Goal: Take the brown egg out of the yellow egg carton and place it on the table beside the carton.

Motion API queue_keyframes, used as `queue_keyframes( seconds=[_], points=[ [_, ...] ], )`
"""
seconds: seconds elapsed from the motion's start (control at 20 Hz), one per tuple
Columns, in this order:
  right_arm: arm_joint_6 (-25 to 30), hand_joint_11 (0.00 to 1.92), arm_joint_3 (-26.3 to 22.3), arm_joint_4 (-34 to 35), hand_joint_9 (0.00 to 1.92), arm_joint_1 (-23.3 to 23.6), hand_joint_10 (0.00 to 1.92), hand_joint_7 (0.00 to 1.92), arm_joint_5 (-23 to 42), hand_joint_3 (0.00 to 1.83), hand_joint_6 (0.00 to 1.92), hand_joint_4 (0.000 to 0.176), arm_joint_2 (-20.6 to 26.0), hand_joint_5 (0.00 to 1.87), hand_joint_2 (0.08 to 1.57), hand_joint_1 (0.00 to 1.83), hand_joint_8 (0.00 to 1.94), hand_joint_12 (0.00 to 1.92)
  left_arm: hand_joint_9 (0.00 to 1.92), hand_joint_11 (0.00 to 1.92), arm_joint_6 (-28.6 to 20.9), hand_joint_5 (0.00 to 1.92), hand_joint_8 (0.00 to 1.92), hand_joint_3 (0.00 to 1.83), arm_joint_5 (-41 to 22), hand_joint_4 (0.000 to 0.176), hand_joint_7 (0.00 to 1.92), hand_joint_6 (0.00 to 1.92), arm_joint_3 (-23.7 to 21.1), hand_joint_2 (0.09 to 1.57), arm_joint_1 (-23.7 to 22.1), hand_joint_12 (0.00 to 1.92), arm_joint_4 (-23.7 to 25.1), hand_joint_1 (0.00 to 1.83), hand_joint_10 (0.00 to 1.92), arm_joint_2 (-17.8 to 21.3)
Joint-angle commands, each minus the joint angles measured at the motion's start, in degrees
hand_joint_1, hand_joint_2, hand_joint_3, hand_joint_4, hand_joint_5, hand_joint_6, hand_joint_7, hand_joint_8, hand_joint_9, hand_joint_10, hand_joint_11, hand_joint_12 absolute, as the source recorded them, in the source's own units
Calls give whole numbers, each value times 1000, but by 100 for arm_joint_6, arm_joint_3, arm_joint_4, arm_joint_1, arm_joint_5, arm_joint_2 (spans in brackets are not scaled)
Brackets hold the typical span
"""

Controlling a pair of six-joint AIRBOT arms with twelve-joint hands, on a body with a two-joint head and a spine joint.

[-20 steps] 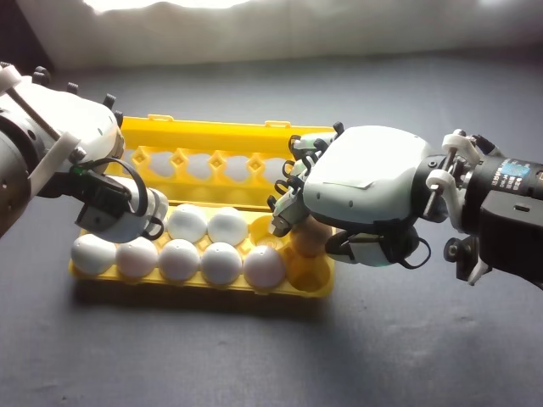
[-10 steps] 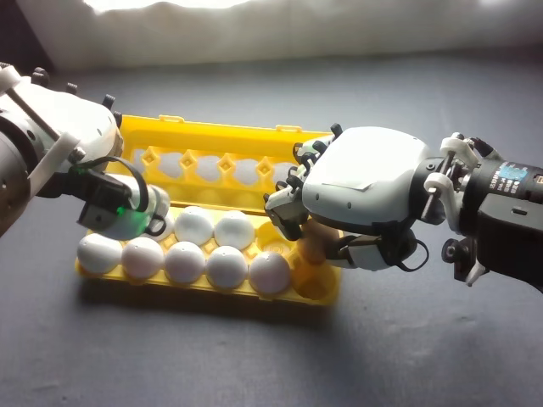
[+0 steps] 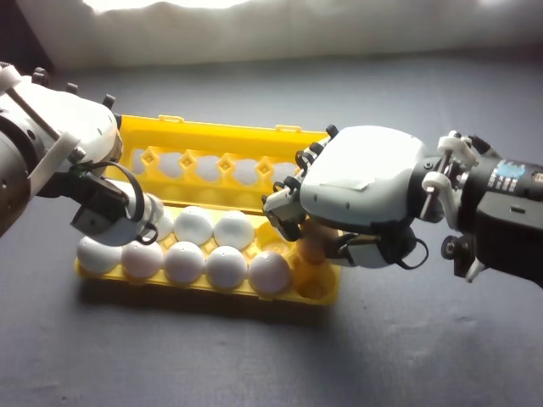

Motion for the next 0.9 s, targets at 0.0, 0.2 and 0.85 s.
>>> queue_keyframes(
  seconds=[0.0, 0.2, 0.85],
  points=[
    [-15, 527, 3, -25, 780, 116, 1361, 845, 693, 1, 1380, 0, 92, 673, 1204, 1349, 1228, 1419, 444, 0, 6, 395, 0, 2, -35, 0, 490, 1, -17, 1316, -70, 739, 494, 137, 2, 83],
    [150, 517, -2, -22, 782, 399, 1351, 859, 705, 0, 1371, 0, 269, 693, 1198, 1351, 1193, 1423, 457, 0, 6, 431, 6, 5, -34, 0, 509, 8, -16, 1336, -70, 776, 494, 59, 9, 83],
    [537, 534, -322, 459, 791, 576, 1367, 842, -126, 1, 1371, 0, 1086, 676, 1201, 1350, 1222, 1454, 444, 0, 8, 405, 3, 2, -32, 0, 489, 3, -16, 1336, -71, 729, 478, 105, 4, 83]
  ],
)
